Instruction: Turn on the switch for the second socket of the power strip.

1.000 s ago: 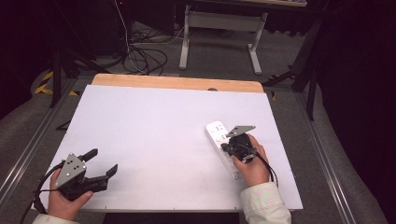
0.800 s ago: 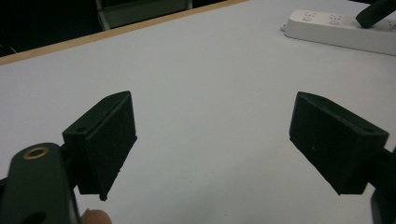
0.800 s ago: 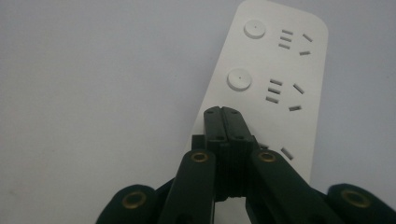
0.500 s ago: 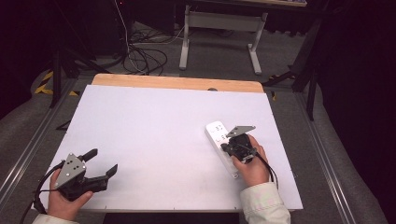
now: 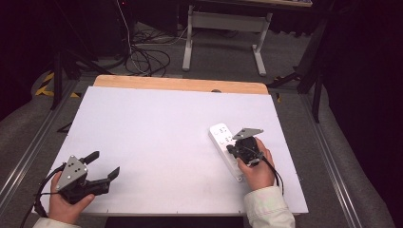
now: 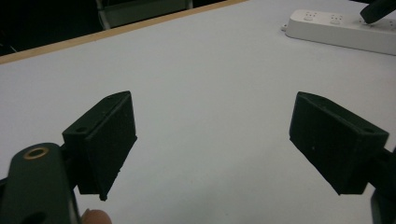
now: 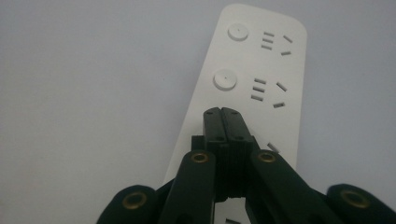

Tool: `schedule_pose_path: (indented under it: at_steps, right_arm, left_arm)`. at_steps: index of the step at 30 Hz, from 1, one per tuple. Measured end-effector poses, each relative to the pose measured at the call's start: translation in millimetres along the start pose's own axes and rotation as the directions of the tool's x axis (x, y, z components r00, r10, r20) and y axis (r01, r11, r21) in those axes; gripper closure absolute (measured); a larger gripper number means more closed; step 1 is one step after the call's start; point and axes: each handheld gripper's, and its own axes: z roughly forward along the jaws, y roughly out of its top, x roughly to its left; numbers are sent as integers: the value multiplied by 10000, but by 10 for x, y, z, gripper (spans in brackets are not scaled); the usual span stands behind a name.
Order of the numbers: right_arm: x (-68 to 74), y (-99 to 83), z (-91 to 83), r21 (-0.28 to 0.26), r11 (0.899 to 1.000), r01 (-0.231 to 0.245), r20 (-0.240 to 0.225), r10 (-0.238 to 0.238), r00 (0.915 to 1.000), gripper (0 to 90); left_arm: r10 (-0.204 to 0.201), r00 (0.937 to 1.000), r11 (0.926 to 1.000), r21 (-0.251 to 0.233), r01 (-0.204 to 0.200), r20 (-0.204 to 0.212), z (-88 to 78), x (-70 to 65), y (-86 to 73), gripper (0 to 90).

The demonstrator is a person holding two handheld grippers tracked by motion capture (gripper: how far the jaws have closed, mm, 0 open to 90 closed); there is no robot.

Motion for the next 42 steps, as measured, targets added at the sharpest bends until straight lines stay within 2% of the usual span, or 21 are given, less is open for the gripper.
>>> schedule_pose_path:
  at_steps: [4, 15, 19, 31, 39, 42]
  right_arm:
    - [15, 14, -63, -294, 9996, -30, -55, 28, 10000, 900]
    - [63, 60, -226, -621, 9978, 248, -86, -254, 9996, 900]
    - [82, 92, -339, -997, 9945, 311, -135, -326, 9994, 900]
    - [112, 111, -377, -1045, 9936, 421, -158, -440, 9989, 900]
    - [115, 116, -422, -1346, 9897, 476, -175, -504, 9986, 900]
    - [118, 116, -438, -1430, 9887, 449, 42, -447, 9990, 767]
  left_arm:
    - [7, 10000, 10000, 6, -7, 0, 2, -5, 1, 152]
    - [-26, 10000, 10000, 28, 26, 4, 1, -2, 0, 151]
    - [-21, 10000, 10000, 25, 21, 0, 0, -2, 1, 151]
    - [-16, 10000, 10000, 15, 16, -6, -1, -1, 0, 151]
    - [-8, 10000, 10000, 19, 8, -1, 0, -2, 2, 151]
    - [-5, 10000, 10000, 21, 5, -9, 2, -4, 2, 151]
